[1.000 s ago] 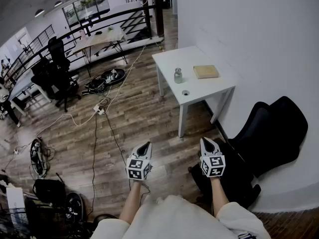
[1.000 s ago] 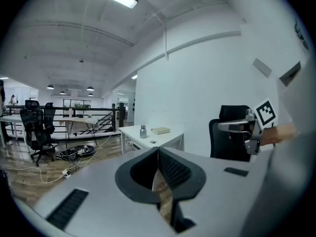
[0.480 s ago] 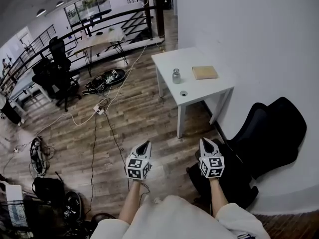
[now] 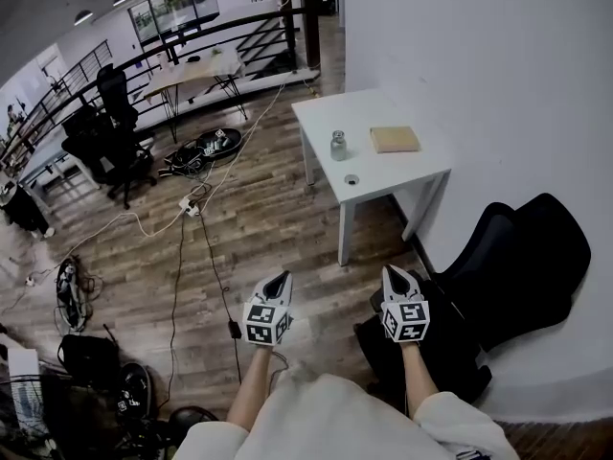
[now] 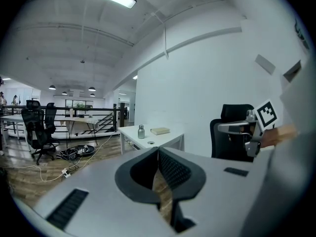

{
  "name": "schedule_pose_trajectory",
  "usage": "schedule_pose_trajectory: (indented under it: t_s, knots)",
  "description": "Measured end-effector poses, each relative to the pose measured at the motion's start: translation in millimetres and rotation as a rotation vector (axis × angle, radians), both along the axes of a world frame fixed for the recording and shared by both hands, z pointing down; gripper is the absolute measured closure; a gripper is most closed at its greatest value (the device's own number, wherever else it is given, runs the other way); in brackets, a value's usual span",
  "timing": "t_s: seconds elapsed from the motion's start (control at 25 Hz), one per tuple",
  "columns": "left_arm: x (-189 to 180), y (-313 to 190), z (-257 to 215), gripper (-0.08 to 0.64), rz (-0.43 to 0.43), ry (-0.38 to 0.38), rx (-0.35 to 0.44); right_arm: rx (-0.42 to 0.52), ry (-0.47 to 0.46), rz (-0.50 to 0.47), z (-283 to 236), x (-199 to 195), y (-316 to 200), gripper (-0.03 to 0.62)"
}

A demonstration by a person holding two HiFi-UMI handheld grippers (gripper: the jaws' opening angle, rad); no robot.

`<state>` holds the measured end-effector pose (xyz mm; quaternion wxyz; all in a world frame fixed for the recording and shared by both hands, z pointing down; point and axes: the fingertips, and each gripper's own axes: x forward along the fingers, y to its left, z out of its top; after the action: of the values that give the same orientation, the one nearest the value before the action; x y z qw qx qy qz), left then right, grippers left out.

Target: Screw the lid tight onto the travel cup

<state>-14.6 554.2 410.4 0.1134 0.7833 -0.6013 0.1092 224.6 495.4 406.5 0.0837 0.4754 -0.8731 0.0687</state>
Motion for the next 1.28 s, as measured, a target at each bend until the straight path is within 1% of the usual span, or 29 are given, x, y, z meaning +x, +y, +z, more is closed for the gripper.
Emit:
schedule_pose_trajectory:
  t_s: [0.24,0.48,1.0,1.16,1.28]
  knots:
    - [-6,-36,13,0.551,0.014,0.01,-0.014,-0.018,0.009,-0.003,10,-12,-32,0.592]
    - [-25,-97,22,0.551,0.046,0.013,-0.022,-0.028,0.014,0.008,18,-38,-87,0.592]
    - [-120,-258,14,0.551,0.094,0.037,-0.005,-0.01,0.047,0.059,4,-130,-237,0.594]
    - [-151,-301,16,0.551,0.111,0.049,-0.009,-0.007,0.056,0.074,1,-159,-273,0.594]
    - [-164,-331,18,0.551,0.128,0.055,-0.011,-0.014,0.065,0.087,5,-172,-294,0.594]
